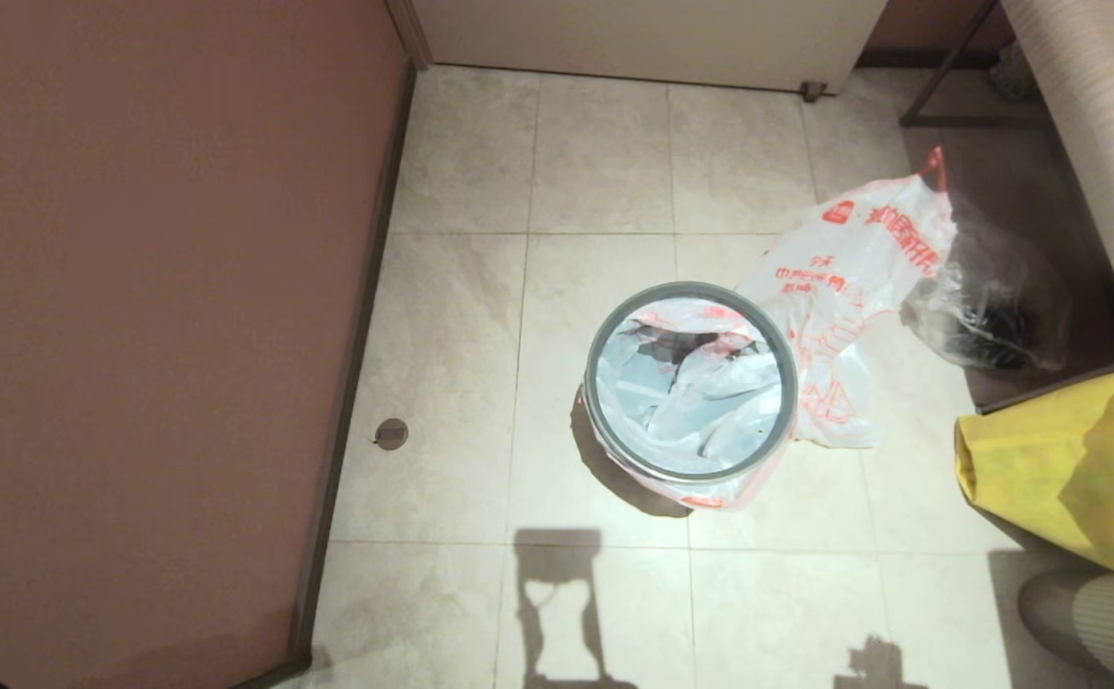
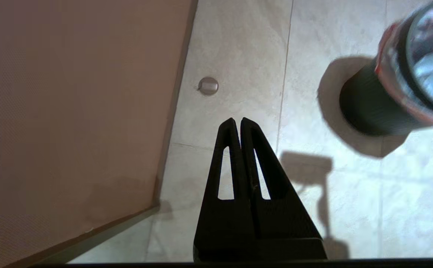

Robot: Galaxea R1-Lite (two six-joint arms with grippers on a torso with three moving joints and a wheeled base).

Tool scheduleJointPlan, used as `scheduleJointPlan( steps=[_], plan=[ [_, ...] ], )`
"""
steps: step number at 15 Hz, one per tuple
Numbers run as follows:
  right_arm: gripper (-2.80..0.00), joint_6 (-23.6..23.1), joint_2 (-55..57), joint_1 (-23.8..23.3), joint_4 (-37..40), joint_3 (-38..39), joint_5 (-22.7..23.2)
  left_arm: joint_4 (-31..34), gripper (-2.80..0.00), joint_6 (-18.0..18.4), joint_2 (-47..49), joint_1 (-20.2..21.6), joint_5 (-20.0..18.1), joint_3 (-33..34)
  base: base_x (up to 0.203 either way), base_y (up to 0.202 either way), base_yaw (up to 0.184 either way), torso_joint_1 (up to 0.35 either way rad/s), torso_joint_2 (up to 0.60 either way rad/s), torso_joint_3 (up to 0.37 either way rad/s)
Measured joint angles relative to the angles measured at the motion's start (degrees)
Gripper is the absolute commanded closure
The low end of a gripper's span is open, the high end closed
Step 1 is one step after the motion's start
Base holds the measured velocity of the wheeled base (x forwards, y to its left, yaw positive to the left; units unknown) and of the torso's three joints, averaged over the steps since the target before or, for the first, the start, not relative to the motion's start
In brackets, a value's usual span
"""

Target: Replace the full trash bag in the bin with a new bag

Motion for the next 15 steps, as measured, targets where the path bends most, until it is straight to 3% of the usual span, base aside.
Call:
scheduleJointPlan(
  steps=[2,6,8,15],
  plan=[
    [0.0,-3.37,-2.2,0.05,-2.53,3.61,1.01,0.37,0.0,3.85,-1.61,0.19,-0.88,1.9,0.0,0.0,0.0,0.0,0.0,0.0],
    [0.0,-6.15,-3.69,0.06,-10.06,12.16,3.68,4.18,0.0,6.28,-6.4,0.31,-3.79,2.49,0.0,0.0,0.0,0.0,0.0,0.0],
    [0.0,-6.44,-3.85,0.06,-12.66,14.54,4.82,6.41,0.0,6.3,-8.25,0.33,-5.65,2.93,0.0,0.0,0.0,0.0,0.0,0.0],
    [0.0,-4.75,-3.95,0.3,-12.83,15.38,4.82,6.81,0.0,8.85,-9.72,0.33,-6.42,3.09,0.0,0.0,0.0,0.0,0.0,0.0]
  ],
)
